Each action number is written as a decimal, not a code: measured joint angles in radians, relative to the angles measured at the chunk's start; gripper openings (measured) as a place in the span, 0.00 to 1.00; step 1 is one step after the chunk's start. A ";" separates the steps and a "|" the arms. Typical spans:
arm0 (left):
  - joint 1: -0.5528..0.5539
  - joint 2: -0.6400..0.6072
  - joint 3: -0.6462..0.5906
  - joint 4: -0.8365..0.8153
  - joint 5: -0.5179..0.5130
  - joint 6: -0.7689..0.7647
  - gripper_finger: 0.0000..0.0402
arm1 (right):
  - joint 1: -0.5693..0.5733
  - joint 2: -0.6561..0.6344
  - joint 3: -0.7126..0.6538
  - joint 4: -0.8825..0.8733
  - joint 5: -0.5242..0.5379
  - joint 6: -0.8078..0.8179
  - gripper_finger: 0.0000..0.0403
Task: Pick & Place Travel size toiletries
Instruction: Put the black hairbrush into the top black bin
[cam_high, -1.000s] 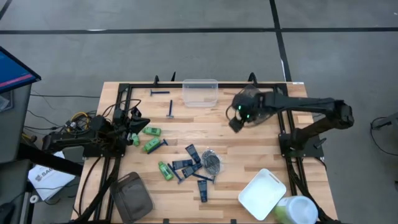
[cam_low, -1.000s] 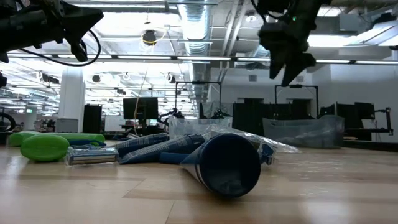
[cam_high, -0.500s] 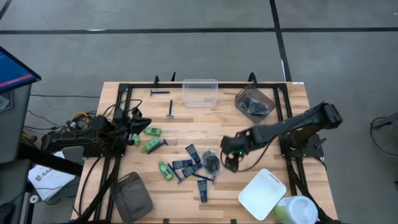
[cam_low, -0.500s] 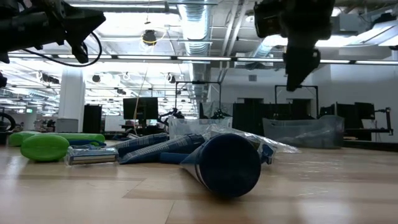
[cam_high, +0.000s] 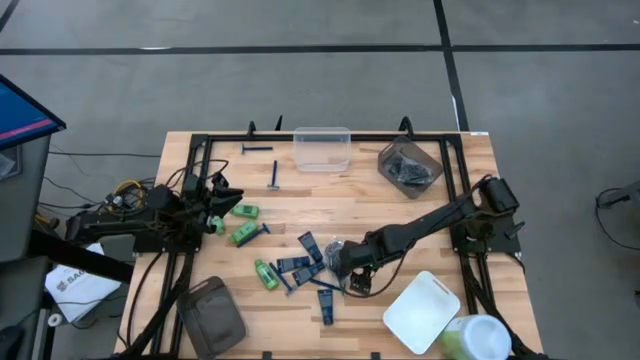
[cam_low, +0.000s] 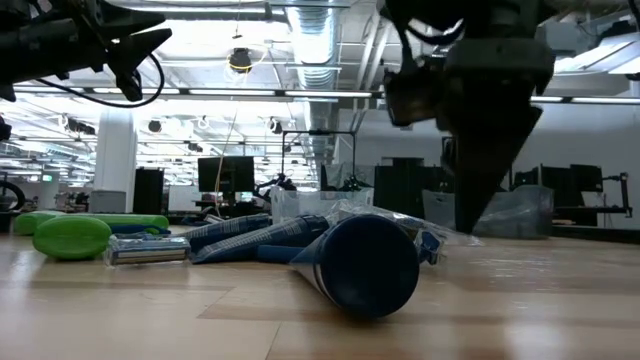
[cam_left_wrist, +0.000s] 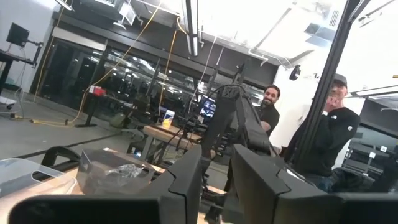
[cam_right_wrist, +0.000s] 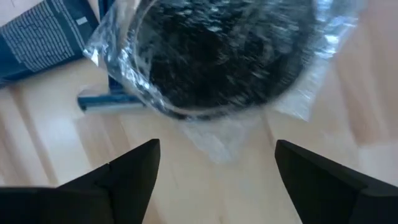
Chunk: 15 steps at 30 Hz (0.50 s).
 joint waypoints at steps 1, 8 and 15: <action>0.000 0.000 0.000 0.000 0.000 0.000 0.21 | 0.000 0.011 0.000 0.005 0.000 -0.004 0.77; 0.000 0.000 0.000 0.009 0.001 -0.009 0.21 | -0.008 0.058 0.004 0.027 0.010 -0.002 0.73; 0.000 0.000 0.000 0.012 0.001 -0.011 0.21 | -0.018 0.062 0.003 0.013 0.023 -0.002 0.50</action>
